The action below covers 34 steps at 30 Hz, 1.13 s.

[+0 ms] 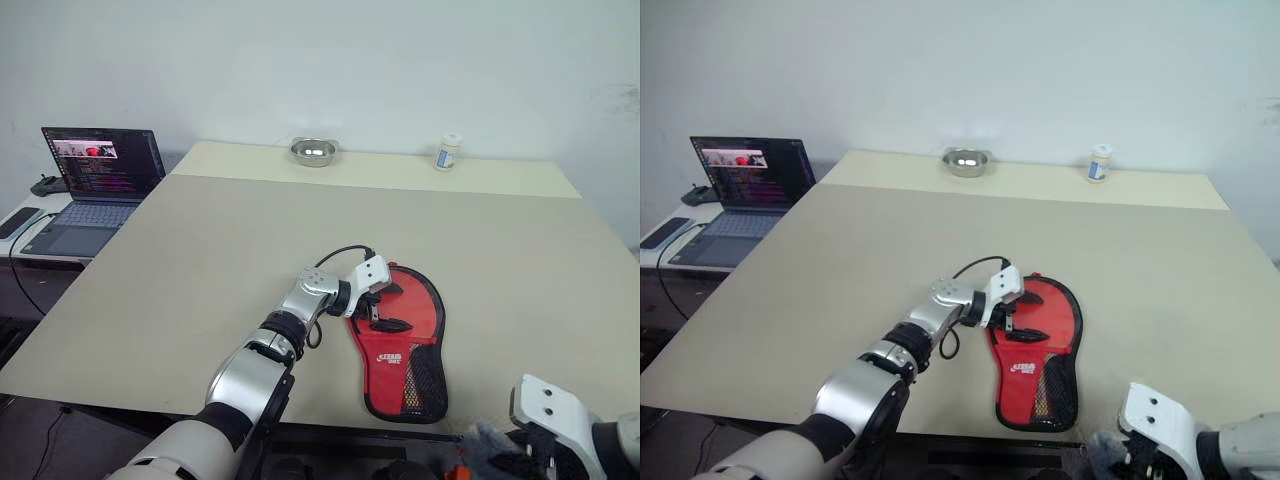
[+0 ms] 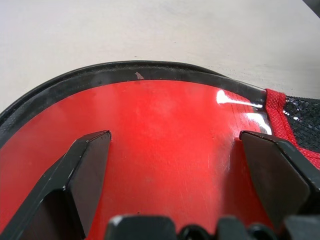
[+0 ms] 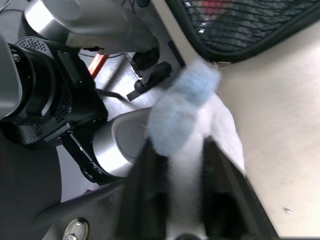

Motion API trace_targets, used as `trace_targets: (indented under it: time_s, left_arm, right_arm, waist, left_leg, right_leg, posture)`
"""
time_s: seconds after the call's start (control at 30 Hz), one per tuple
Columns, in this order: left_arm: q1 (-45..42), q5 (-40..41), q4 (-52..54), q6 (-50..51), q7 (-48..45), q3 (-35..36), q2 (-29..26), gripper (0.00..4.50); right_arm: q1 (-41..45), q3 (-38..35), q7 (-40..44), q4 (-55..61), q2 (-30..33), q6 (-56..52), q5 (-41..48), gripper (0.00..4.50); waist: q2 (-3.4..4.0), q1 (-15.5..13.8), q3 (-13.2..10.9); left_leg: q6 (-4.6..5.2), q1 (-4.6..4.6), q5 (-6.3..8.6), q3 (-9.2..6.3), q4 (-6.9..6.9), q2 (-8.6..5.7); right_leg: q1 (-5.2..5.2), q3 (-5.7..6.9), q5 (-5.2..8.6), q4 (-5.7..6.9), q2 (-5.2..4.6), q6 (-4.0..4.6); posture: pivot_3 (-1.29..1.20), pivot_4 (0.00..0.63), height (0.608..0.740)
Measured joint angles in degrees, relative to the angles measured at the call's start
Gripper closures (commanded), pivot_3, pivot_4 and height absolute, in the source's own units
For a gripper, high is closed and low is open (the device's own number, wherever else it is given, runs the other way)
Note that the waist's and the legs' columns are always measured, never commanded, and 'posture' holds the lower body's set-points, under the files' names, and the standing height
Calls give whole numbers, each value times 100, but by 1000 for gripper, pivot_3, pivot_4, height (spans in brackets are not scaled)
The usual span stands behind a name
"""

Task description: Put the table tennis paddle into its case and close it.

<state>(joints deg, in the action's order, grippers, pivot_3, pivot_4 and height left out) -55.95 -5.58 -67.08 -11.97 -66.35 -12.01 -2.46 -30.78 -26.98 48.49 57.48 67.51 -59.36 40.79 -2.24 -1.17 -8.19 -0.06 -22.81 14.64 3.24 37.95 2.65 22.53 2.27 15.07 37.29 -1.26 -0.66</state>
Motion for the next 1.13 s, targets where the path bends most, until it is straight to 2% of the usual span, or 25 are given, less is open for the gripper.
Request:
trace_targets:
  time_s: [0.17, 0.23, 0.37, 0.5, 0.63, 0.73, 0.8, 0.9, 1.13]
  left_arm:
    - [5, -3, 0, 0, 57, 0, 18, 0]
    - [7, -3, 5, 1, 68, 0, 19, 0]
    - [37, 4, 168, 3, 16, 2, 10, 0]
    - [253, 105, 857, 100, -370, -1, -292, 0]
    - [926, 569, 2984, 933, -561, 247, -1004, 0]
    - [1786, 1015, 4945, 2088, -397, 545, -1524, 0]
    - [2351, 1137, 5787, 2649, -212, 613, -1831, 0]
    - [2842, 1187, 6150, 3158, 78, 666, -2132, 0]
    - [2829, 1237, 6161, 3277, 219, 635, -2451, 0]
  right_arm:
    - [377, -847, 461, -176, 13, -326, 423, 885]
    - [792, -1040, 560, -404, 47, -400, 583, 244]
    - [1953, -804, 273, -1192, -40, -170, 544, 244]
    - [3004, 274, -268, -2111, -713, 604, -38, 244]
    - [4039, 1679, -581, -3416, -1911, 1846, -981, 244]
    - [4543, 2225, -468, -4485, -2626, 2538, -1310, 244]
    - [4708, 2367, -276, -4959, -2718, 2821, -1435, 244]
    - [4800, 2336, 25, -5253, -2687, 3017, -1426, 244]
    - [4730, 1967, 340, -5241, -2420, 3021, -1363, 244]
  waist:
    - [1, -5, 0]
    - [0, -4, 0]
    - [-2, -1, -5]
    - [1, 34, -33]
    - [41, 151, -67]
    - [85, 186, -92]
    - [110, 136, -106]
    - [114, 48, -111]
    - [112, 17, -113]
  left_leg:
    - [0, 3, 0, -11, -2, -1]
    - [0, 4, 0, -11, -1, -2]
    - [1, 3, 0, -10, -2, -6]
    - [1, -21, 0, -4, -10, -2]
    - [0, -71, -3, 5, -2, 4]
    - [-6, -67, -4, 13, -2, 0]
    - [-5, -66, -3, 13, -3, -2]
    - [-4, -67, -3, 4, 10, -7]
    - [-1, -38, -6, 18, 18, -9]
  right_leg:
    - [-16, 5, -1, -16, 0, 0]
    - [-19, 3, -2, -20, 0, -2]
    - [-20, -3, -3, -26, -6, -2]
    - [12, -11, -3, -21, -4, 1]
    - [85, -33, -11, 19, 20, 20]
    - [100, -44, -2, 59, 13, 26]
    - [101, -40, 0, 61, 10, 29]
    - [97, -26, 0, 70, 5, 30]
    - [75, -38, 4, 72, 1, 11]
  posture:
    - [0, 150, 740]
    - [0, 150, 740]
    - [0, 150, 740]
    - [0, 150, 740]
    - [0, 150, 740]
    - [0, 150, 740]
    - [0, 150, 740]
    - [0, 150, 740]
    - [0, 150, 740]
